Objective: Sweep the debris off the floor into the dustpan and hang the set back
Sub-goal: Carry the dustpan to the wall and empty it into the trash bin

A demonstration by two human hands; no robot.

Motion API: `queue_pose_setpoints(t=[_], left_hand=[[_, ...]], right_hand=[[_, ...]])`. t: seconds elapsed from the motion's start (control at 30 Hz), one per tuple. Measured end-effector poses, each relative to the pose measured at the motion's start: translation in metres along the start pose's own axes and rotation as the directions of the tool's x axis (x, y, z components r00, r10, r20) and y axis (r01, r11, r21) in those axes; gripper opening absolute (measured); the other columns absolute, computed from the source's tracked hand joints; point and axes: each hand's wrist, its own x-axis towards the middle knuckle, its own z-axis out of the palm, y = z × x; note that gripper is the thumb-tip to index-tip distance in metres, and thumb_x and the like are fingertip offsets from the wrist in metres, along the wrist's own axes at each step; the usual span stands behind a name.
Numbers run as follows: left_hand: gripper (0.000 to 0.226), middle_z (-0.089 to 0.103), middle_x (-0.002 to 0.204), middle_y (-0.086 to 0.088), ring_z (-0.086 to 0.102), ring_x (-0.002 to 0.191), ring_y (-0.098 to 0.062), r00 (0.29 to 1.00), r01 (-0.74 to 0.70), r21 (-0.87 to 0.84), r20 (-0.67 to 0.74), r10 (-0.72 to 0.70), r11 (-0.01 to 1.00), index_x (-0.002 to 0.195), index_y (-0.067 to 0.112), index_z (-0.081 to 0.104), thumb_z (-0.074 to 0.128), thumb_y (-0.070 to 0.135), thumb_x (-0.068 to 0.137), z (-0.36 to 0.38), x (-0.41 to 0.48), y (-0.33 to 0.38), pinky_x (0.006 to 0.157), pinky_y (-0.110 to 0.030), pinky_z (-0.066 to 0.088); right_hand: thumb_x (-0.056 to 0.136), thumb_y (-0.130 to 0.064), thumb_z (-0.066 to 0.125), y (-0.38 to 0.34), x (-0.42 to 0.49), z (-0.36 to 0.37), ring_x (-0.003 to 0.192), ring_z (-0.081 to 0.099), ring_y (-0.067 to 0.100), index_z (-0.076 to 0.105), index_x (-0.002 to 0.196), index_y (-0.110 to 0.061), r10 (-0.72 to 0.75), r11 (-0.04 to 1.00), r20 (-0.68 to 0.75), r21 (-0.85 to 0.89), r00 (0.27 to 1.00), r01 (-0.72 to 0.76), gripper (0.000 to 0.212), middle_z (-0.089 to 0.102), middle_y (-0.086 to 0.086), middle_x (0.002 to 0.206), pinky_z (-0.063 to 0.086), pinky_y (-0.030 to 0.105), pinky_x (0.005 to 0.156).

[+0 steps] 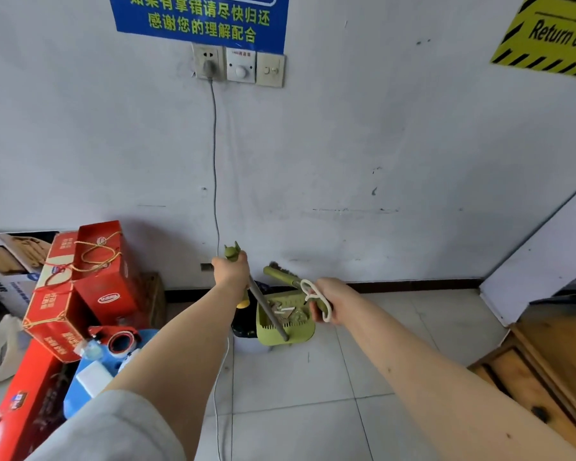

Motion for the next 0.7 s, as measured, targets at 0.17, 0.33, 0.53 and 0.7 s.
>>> queue_pose_setpoints(t=[0.17, 0.33, 0.53, 0.7], left_hand=[[0.051, 0.059, 0.114, -0.02, 0.063, 0.101, -0.038, 0.985, 0.142, -0.189, -0.074, -0.159, 0.972, 0.128, 0.002, 0.037, 0.055, 0.034, 0.093, -0.001, 0.004, 0.001, 0.083, -0.042, 0.052], [0.021, 0.055, 0.102, -0.011, 0.056, 0.075, -0.024, 0.955, 0.245, -0.31, -0.086, -0.284, 0.919, 0.103, 0.01, 0.043, 0.046, 0.029, 0.097, -0.014, 0.02, -0.01, 0.065, -0.032, 0.049], [0.027, 0.055, 0.082, -0.007, 0.043, 0.051, -0.014, 0.92, 0.265, -0.381, -0.177, -0.351, 0.886, 0.092, 0.007, 0.05, 0.045, 0.033, 0.097, -0.031, 0.028, -0.015, 0.044, -0.023, 0.038], [0.037, 0.052, 0.052, -0.009, 0.048, 0.044, -0.022, 0.857, 0.353, -0.541, -0.141, -0.496, 0.764, 0.08, 0.004, 0.052, 0.042, 0.037, 0.095, -0.047, 0.03, -0.019, 0.056, -0.028, 0.046]], right_hand=[[0.092, -0.002, 0.036, -0.015, 0.014, -0.003, 0.024, 0.039, 0.011, 0.051, 0.066, -0.007, 0.004, 0.998, 0.012, -0.057, 1.0, -0.004, 0.031, 0.043, 0.008, 0.057, 0.038, 0.014, 0.031], [0.09, 0.0, 0.038, -0.024, 0.022, 0.005, 0.031, 0.04, 0.016, 0.052, 0.064, -0.005, -0.003, 0.983, 0.02, -0.181, 1.0, 0.007, 0.029, 0.043, 0.01, 0.058, 0.037, 0.018, 0.035], [0.092, -0.004, 0.038, -0.03, 0.02, 0.028, 0.03, 0.042, 0.018, 0.055, 0.066, -0.002, -0.012, 0.925, 0.029, -0.38, 0.999, 0.022, 0.031, 0.046, 0.014, 0.055, 0.035, 0.021, 0.041], [0.094, -0.009, 0.039, -0.034, 0.017, 0.044, 0.028, 0.039, 0.016, 0.054, 0.075, -0.004, 0.03, 0.926, 0.007, -0.377, 1.0, -0.025, 0.025, 0.045, 0.01, 0.054, 0.037, 0.014, 0.03]])
